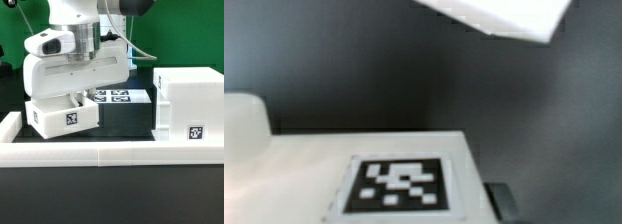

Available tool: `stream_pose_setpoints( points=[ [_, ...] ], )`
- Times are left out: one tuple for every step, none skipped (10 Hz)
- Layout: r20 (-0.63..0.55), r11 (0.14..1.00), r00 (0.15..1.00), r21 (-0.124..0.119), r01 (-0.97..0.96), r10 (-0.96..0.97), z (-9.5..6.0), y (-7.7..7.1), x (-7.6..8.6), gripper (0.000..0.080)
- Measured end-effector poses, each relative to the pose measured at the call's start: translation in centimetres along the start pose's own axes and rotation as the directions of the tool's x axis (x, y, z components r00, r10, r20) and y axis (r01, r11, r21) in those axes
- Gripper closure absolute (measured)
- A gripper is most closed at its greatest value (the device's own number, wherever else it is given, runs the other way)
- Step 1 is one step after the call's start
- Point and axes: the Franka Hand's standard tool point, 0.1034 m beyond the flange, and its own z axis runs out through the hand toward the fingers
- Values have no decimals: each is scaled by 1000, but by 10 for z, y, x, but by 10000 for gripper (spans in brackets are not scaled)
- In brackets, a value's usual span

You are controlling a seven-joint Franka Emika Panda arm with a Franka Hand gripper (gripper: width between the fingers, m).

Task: Assemble drawer

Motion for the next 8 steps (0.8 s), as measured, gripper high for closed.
stream_pose_setpoints(
  points=[
    [6, 996, 996, -4, 94, -94, 0, -4, 4, 757],
    [9, 987, 987, -6, 162, -162, 0, -7, 8, 757],
    [12, 973, 973, -9, 230, -230, -1, -8, 10, 757],
    [14, 958, 958, -7, 287, -287, 0, -6, 8, 757],
    [14, 951, 951, -7, 308, -308, 0, -5, 7, 757],
    [16, 931, 931, -6, 364, -364, 0, -5, 6, 757],
    [19, 903, 903, -9, 429, -429, 1, -4, 5, 757],
    [27, 827, 828, -31, 561, -561, 4, -3, 4, 757]
  ],
)
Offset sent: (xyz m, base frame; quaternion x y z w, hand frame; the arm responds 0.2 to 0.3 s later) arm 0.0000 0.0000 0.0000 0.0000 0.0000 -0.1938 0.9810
